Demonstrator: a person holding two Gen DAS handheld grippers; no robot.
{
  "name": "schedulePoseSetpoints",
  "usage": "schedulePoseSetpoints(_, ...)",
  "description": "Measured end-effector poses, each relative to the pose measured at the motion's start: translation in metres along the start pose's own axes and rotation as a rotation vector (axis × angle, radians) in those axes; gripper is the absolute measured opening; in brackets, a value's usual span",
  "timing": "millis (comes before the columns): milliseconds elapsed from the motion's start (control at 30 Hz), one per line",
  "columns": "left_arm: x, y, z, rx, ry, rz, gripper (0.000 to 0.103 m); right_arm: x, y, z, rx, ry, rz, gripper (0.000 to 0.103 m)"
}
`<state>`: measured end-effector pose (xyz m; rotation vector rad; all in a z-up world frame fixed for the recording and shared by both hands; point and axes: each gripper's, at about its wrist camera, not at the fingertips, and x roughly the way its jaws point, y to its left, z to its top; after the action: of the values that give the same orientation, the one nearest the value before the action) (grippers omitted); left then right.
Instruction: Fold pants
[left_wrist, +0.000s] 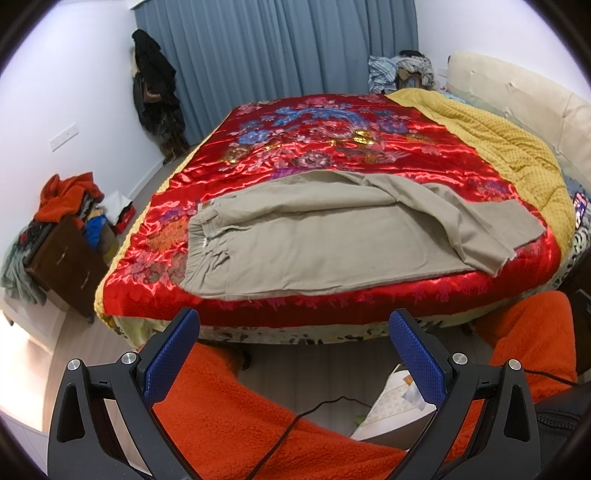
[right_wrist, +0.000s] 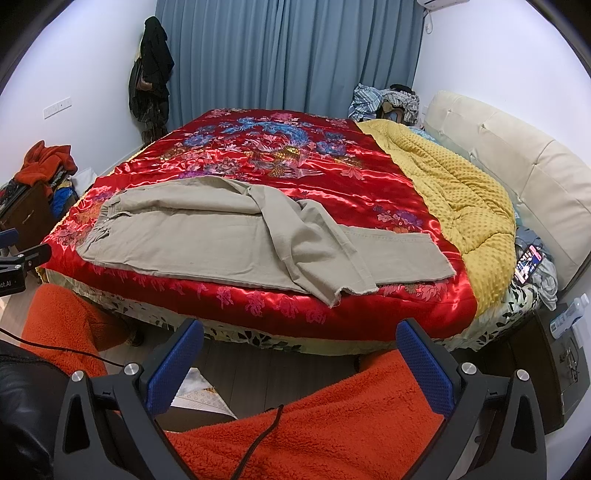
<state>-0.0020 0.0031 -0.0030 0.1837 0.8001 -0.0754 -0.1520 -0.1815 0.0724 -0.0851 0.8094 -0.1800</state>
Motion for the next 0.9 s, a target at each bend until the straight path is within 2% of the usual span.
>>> schedulePoseSetpoints(900,0.002,0.013,0.003,0.003,0.004,0.002,0.102,0.003,0.002,-0.003,-0.001,0.005,0.002,0.103)
